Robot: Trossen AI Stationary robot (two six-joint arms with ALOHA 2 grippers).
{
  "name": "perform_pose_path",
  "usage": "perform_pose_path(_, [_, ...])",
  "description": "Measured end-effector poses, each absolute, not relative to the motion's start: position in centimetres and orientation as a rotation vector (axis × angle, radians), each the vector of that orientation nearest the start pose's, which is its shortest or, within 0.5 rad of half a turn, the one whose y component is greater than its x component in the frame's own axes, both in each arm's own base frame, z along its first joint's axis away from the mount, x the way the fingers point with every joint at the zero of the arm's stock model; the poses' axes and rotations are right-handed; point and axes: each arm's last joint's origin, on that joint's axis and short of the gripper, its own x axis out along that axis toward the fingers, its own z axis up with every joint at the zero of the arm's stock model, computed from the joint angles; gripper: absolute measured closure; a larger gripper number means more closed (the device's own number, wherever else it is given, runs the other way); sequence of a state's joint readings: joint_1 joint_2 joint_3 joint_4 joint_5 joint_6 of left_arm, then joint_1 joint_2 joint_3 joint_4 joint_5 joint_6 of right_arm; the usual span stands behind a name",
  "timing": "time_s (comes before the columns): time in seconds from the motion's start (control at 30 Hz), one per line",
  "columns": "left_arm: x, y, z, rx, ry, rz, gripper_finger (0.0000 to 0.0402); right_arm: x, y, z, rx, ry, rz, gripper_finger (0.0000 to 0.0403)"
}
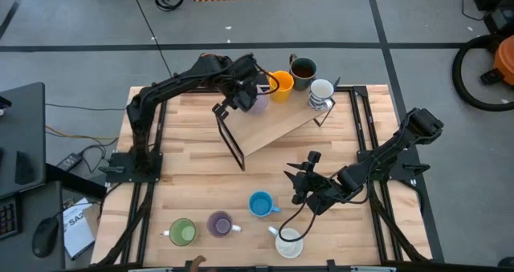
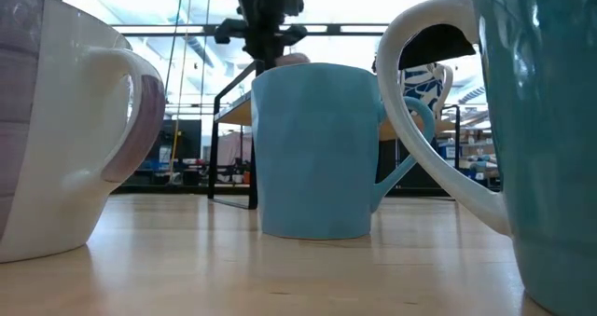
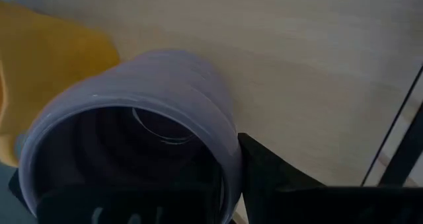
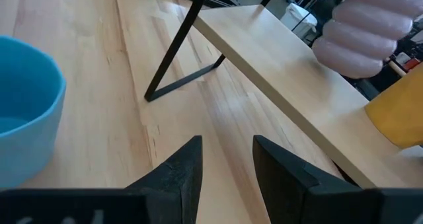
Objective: Place coffee mugs
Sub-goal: Put the purple mug on the shelf
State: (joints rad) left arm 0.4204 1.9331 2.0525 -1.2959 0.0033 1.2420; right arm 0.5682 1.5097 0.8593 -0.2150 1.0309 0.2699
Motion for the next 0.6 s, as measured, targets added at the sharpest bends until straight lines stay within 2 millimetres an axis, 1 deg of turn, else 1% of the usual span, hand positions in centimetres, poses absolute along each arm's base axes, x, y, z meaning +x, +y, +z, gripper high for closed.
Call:
perform_pose_path(0.23, [35.1,17.1,35.1,0.8,1.12,-0.379,0.0361,25.7,13.4,20.4,-0.374,0.527,-0.523,0.0264])
perform_pose_path(0.6, [35.3,17.3,35.3,0.801,1.079,-0.374,0.0361,25.7,13.4,20.4,-0.373,0.526,-0.526,0.0264])
